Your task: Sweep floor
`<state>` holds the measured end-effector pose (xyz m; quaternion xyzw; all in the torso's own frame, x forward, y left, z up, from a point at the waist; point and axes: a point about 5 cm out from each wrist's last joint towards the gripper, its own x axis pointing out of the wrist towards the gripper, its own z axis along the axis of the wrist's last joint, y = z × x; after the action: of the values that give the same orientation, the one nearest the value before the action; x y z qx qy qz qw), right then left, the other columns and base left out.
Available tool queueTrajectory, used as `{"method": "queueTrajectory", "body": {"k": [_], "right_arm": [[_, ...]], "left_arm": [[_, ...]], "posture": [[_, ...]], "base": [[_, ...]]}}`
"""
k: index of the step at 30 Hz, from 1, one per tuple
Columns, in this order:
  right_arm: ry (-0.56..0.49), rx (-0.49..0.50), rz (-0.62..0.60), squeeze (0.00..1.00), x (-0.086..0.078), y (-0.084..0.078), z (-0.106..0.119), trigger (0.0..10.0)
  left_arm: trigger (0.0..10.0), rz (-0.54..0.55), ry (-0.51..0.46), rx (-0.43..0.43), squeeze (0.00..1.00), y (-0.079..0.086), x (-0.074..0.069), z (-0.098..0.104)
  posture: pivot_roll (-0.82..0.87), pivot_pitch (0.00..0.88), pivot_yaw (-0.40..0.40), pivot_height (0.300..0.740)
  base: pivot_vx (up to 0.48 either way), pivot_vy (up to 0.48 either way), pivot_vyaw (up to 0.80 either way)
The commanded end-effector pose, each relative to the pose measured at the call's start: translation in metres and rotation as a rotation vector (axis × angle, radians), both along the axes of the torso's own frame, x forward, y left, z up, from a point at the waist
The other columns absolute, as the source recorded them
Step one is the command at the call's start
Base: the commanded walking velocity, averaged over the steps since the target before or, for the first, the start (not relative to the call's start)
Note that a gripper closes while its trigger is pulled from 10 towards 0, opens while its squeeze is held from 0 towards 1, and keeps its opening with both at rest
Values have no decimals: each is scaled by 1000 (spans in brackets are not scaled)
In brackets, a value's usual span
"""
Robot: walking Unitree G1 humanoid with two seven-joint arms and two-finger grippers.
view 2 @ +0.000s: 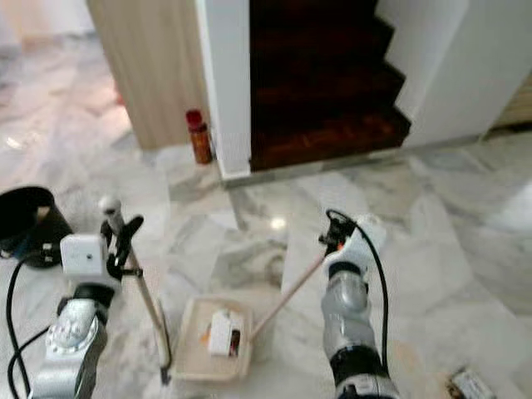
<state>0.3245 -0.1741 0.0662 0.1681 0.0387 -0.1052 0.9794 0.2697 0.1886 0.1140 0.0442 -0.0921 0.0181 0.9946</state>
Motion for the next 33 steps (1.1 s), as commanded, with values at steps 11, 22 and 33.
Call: {"method": "queueTrajectory", "body": {"k": [11,22,33], "right_arm": [[-64,3,39,0,8,13,16,10000],[-66,11,49,0,8,15,16,10000],[-55,-7,56,0,8,15,15,10000]], "left_arm": [[10000,25,-10,7,0,7,-3,3],[10000,29,-9,9,0,8,-3,3],[10000,33,-7,10,0,8,-4,3]], "posture": [[143,95,-11,740],[147,97,-12,740],[151,100,-12,740]], "base": [[0,341,0],[0,340,0],[0,340,0]]}}
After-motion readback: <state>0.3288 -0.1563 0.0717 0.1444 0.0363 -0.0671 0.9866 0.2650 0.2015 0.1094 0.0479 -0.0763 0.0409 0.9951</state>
